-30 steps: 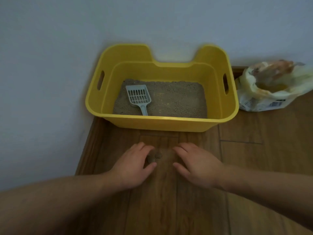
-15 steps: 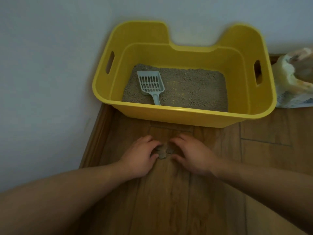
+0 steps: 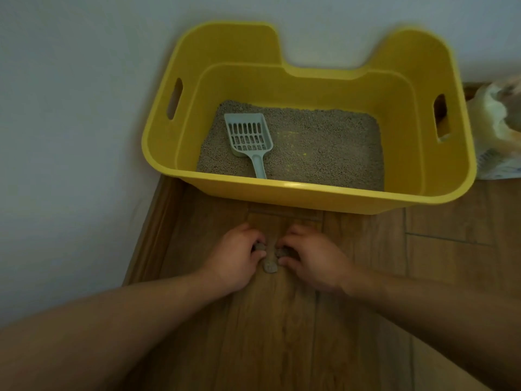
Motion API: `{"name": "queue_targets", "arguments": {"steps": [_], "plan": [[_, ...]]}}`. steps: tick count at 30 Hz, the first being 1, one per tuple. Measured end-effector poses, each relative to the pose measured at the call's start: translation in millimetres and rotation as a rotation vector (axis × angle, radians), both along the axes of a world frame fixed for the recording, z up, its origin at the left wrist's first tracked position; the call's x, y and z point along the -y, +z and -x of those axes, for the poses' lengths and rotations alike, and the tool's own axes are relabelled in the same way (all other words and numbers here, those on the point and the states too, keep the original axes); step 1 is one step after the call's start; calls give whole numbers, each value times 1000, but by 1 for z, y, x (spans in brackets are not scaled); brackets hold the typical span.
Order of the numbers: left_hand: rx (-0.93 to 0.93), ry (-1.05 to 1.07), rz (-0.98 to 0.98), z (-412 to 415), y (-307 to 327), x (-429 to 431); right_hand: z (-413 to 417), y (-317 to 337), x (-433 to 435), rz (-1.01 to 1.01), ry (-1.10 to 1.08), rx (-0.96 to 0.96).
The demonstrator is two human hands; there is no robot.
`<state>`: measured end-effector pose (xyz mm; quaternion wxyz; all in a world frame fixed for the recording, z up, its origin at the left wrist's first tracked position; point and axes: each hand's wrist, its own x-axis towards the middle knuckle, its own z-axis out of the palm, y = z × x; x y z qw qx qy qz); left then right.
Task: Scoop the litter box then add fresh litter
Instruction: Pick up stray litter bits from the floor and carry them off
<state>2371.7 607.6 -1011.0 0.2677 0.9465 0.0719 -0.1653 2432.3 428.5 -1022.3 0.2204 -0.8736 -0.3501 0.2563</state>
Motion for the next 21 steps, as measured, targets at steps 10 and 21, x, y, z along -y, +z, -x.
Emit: {"name": "queue_targets", "arguments": {"steps": [10, 21], "plan": [[-35, 171, 52, 16, 23, -24, 9, 9, -3, -44, -15, -48], [-169, 2, 10, 31, 15, -23, 17, 0, -15, 55, 57, -47]]}}
